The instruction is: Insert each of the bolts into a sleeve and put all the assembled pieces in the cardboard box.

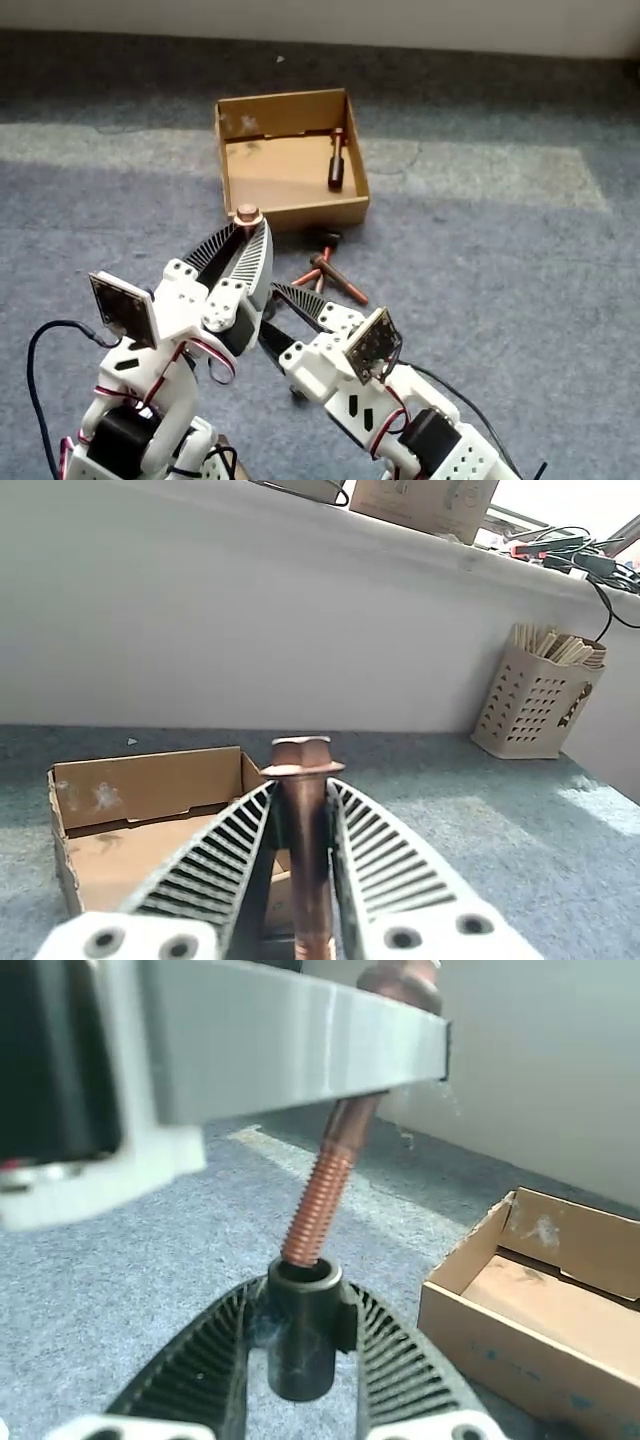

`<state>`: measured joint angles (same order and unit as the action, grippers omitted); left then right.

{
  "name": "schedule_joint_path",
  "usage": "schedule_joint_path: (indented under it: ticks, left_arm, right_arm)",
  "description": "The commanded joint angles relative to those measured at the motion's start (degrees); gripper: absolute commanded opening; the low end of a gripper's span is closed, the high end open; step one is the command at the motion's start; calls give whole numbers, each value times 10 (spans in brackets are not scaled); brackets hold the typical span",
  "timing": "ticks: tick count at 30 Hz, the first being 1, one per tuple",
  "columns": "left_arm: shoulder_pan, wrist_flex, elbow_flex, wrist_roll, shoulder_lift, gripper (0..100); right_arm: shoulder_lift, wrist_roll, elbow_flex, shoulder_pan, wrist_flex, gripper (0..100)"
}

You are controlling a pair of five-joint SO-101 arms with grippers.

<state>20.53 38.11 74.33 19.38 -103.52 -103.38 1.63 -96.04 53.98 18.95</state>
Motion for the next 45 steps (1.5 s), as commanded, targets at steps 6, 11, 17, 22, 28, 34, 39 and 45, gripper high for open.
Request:
schedule_joint_path:
  ticks: [6, 11, 17, 22, 28, 34, 39, 45]
  left_arm:
    - [21, 18, -3, -6, -6, 5]
    - [22, 30, -4, -6, -6, 5]
    - [22, 29, -5, -6, -6, 5]
    - [22, 28, -6, -6, -6, 5]
    - [22, 28, -5, -6, -7, 5]
    - [39, 28, -4, -7, -6, 5]
    - [41, 28, -3, -7, -6, 5]
    - [44, 27, 18, -30, -6, 5]
  right_arm:
    - [-16, 3, -6, 2, 65, 5]
    - [-16, -66, 2, -15, 68, 5]
    - [-16, -111, 77, -13, 153, 5]
    - [-16, -113, 95, 8, 158, 5]
    - [-16, -113, 96, 13, 158, 5]
    - [-16, -113, 97, 14, 137, 5]
    - [-16, -112, 97, 34, 138, 5]
    - [-16, -112, 102, 30, 139, 5]
